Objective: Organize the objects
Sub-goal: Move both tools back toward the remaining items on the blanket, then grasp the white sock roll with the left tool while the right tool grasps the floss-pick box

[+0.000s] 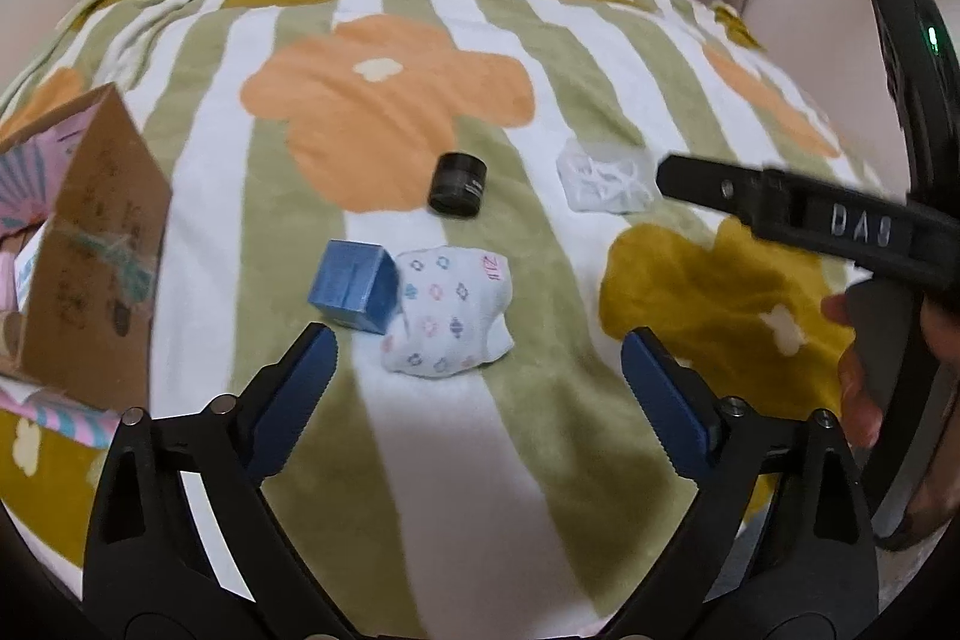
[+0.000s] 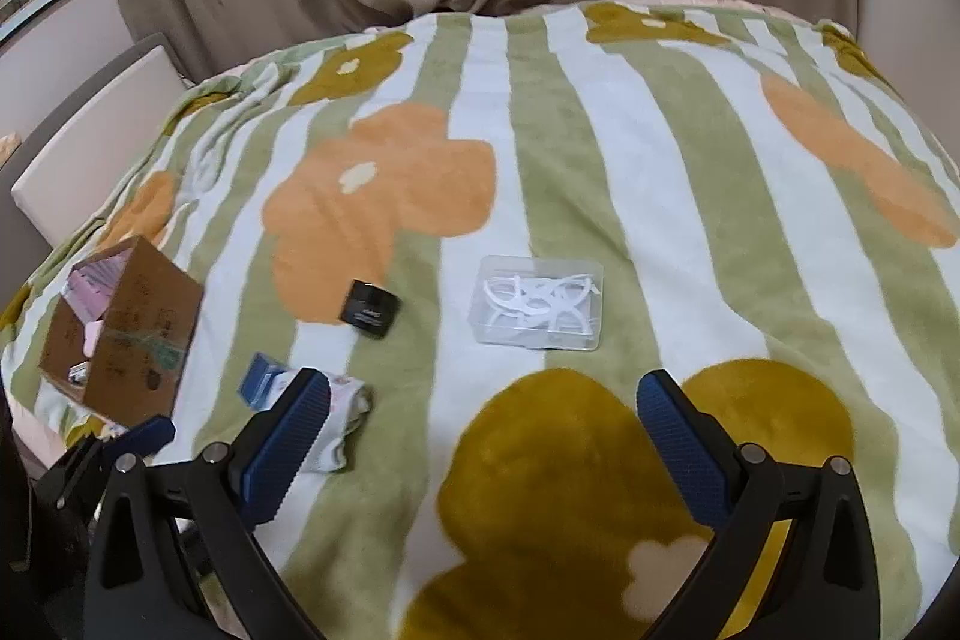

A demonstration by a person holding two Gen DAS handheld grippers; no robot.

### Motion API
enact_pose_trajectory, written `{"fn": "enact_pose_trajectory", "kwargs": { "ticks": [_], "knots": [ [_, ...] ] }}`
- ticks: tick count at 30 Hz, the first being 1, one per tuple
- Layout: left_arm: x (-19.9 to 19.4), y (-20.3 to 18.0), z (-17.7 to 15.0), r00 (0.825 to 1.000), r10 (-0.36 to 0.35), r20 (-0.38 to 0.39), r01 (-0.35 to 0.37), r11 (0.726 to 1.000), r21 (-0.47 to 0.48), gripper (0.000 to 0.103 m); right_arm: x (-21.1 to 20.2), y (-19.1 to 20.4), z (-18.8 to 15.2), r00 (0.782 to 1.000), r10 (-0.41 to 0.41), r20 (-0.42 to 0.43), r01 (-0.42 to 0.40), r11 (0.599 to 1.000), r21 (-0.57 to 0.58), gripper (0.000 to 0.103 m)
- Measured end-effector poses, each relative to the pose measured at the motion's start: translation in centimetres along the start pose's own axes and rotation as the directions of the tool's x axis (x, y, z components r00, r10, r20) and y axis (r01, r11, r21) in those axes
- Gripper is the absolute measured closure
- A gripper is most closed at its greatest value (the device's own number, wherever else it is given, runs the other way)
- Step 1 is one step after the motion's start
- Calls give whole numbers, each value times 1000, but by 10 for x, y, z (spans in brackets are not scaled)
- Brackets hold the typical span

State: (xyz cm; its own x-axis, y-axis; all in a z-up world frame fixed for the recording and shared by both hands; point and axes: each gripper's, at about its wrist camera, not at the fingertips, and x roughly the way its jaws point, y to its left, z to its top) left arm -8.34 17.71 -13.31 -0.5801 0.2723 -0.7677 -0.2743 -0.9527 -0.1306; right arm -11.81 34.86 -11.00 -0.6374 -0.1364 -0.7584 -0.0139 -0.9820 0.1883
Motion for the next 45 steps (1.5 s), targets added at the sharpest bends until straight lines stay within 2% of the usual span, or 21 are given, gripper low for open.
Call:
{"fn": "enact_pose_trajectory", "kwargs": {
  "ticks": [8, 18, 21, 24, 29, 37, 45],
  "knots": [
    [38, -11, 2, 999, 26, -48, -23, 999, 49, 21, 23, -16, 4, 1000, 4, -4, -4, 1000, 19, 1],
    [61, -9, 8, 996, 78, -42, -75, 995, 67, 21, 52, -20, 8, 999, -34, -34, 34, 999, -1, 1],
    [68, -7, 9, 994, 101, -38, -98, 992, 79, 25, 61, -21, 11, 998, -40, -39, 40, 999, 5, 1],
    [72, -3, 9, 993, 114, -28, -111, 991, 76, 31, 68, -22, 14, 997, -64, -38, 64, 998, 5, 1],
    [77, 7, 13, 992, 120, -32, -117, 991, 68, 48, 79, -23, 17, 995, -94, -44, 95, 995, 6, 1],
    [78, 7, 14, 993, 117, -30, -114, 990, 82, 52, 94, -25, 18, 992, -107, -65, 108, 994, 19, 2],
    [76, 9, 13, 995, 97, -35, -95, 994, 60, 54, 106, -23, 17, 990, -92, -110, 95, 995, 23, 23]
  ]
}}
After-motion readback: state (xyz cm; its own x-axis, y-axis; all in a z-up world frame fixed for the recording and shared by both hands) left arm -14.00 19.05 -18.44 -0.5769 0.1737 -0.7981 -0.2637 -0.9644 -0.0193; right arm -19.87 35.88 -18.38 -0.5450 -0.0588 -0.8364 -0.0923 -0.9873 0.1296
